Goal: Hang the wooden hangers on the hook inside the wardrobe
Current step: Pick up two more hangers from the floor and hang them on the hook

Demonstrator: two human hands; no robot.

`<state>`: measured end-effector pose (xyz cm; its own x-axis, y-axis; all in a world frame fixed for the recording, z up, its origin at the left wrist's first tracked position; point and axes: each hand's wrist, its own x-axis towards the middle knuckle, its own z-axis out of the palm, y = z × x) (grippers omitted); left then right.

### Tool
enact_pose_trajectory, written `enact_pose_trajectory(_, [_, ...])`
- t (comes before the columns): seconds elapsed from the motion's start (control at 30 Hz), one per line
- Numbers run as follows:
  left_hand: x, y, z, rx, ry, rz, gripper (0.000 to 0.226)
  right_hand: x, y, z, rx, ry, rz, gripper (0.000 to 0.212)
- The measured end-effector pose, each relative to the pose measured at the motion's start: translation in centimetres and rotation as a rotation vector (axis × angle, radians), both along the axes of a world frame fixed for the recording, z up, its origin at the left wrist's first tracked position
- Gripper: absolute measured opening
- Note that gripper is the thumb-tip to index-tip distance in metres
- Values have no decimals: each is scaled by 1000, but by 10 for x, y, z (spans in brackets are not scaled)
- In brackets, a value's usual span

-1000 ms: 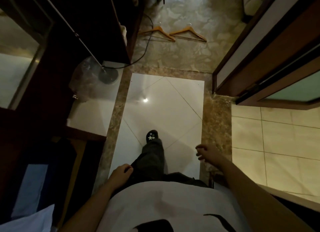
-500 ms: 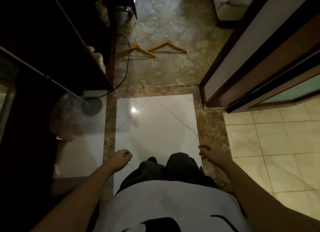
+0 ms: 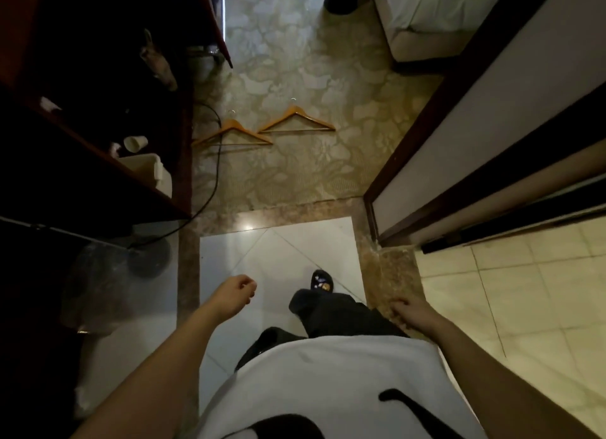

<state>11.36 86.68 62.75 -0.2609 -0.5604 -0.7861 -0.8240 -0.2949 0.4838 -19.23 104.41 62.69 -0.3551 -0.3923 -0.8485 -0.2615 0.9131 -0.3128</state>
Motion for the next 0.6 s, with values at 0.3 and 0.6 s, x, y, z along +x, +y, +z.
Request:
enact_pose_trajectory(0.3, [-27,-44,-7,57,-71,135,15,-59,-241,62,-339,-68,250,33])
enact_pose_trajectory(0.6, [-52,-164,-18,121,-105,184,16,-92,-339,35,-241,-77,275,29])
